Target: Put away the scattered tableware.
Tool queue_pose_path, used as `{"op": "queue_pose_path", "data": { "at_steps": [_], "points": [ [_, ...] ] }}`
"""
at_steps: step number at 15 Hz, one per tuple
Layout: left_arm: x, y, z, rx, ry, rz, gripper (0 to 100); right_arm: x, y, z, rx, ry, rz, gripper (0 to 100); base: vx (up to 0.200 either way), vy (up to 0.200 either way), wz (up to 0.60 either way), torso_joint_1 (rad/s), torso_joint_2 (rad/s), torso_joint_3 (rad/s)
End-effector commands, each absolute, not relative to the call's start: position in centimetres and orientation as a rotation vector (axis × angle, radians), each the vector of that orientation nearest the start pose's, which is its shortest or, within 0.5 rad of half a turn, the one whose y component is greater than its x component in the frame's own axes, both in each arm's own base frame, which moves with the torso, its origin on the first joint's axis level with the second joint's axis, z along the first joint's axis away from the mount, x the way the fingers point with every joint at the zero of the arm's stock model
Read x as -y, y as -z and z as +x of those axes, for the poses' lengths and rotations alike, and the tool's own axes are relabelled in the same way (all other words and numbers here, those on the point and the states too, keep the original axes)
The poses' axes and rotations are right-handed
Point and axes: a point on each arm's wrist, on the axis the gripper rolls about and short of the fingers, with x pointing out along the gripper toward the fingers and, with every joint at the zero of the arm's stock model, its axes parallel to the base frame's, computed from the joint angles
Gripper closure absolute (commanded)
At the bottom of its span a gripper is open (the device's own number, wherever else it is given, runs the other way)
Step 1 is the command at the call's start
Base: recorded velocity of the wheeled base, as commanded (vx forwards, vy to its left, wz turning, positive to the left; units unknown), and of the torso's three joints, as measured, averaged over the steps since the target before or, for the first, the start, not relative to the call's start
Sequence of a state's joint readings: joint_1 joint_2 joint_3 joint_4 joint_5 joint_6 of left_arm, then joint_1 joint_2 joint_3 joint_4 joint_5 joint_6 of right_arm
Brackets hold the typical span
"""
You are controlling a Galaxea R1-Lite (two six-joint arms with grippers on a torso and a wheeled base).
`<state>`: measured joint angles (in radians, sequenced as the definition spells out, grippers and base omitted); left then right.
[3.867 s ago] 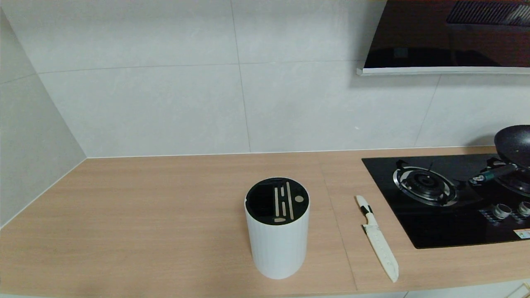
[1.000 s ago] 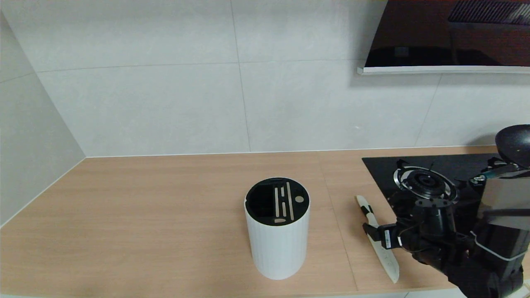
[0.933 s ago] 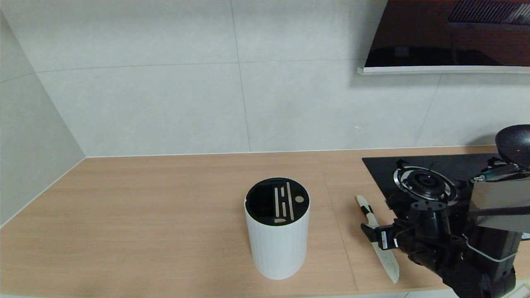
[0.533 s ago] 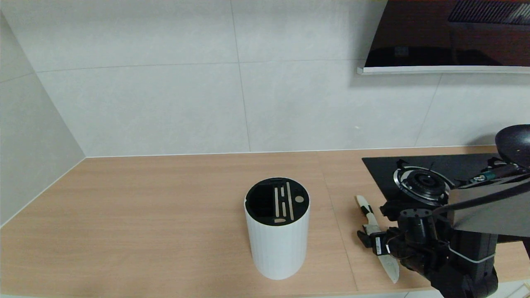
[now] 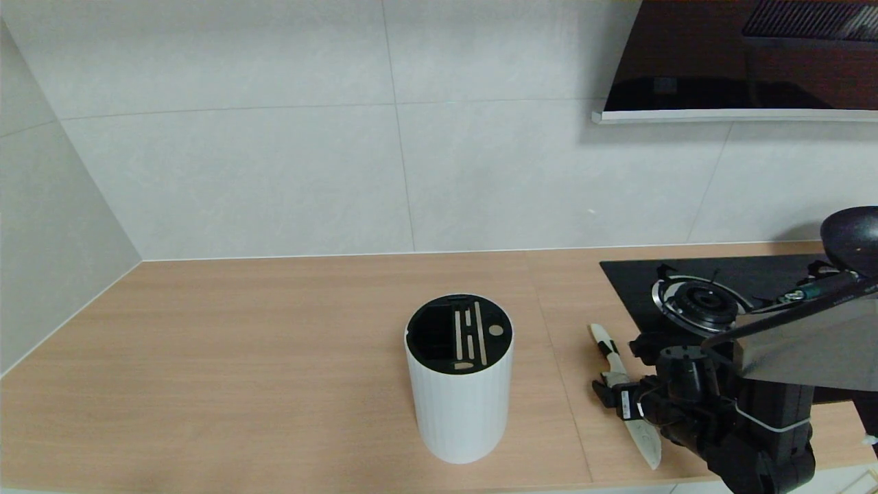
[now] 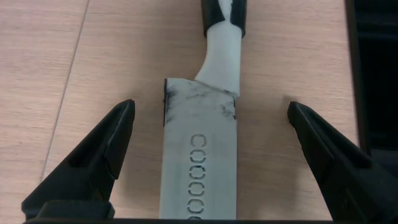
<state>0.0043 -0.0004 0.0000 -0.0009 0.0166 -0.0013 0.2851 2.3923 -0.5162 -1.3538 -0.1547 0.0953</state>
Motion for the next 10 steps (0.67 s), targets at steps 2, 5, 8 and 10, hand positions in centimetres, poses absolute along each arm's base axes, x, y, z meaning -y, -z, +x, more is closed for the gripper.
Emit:
{"op": "queue_pose_path", "data": {
  "at_steps": [2, 5, 8, 10],
  "points": [
    [-0.03, -7.56, -2.28, 0.002, -0.020, -0.002, 0, -9.04, 3.84, 31.53, -0.520, -0.107, -0.024, 0, 0.000, 0.000, 0.00, 0.000, 0.00, 0.000],
    [-0.03, -7.56, -2.28, 0.002, -0.021, -0.002, 0, -9.26, 4.31, 31.48, -0.531, -0.102, -0.033, 100, 0.000, 0.000, 0.00, 0.000, 0.00, 0.000],
    [-0.03, -7.56, -2.28, 0.002, -0.020, -0.002, 0, -9.41, 4.75, 31.62, -0.534, -0.084, -0.047, 100, 0.000, 0.000, 0.00, 0.000, 0.00, 0.000],
    [-0.03, -7.56, -2.28, 0.002, -0.021, -0.002, 0, -9.55, 4.75, 31.57, -0.533, -0.087, -0.048, 100, 0.000, 0.000, 0.00, 0.000, 0.00, 0.000]
  ]
}}
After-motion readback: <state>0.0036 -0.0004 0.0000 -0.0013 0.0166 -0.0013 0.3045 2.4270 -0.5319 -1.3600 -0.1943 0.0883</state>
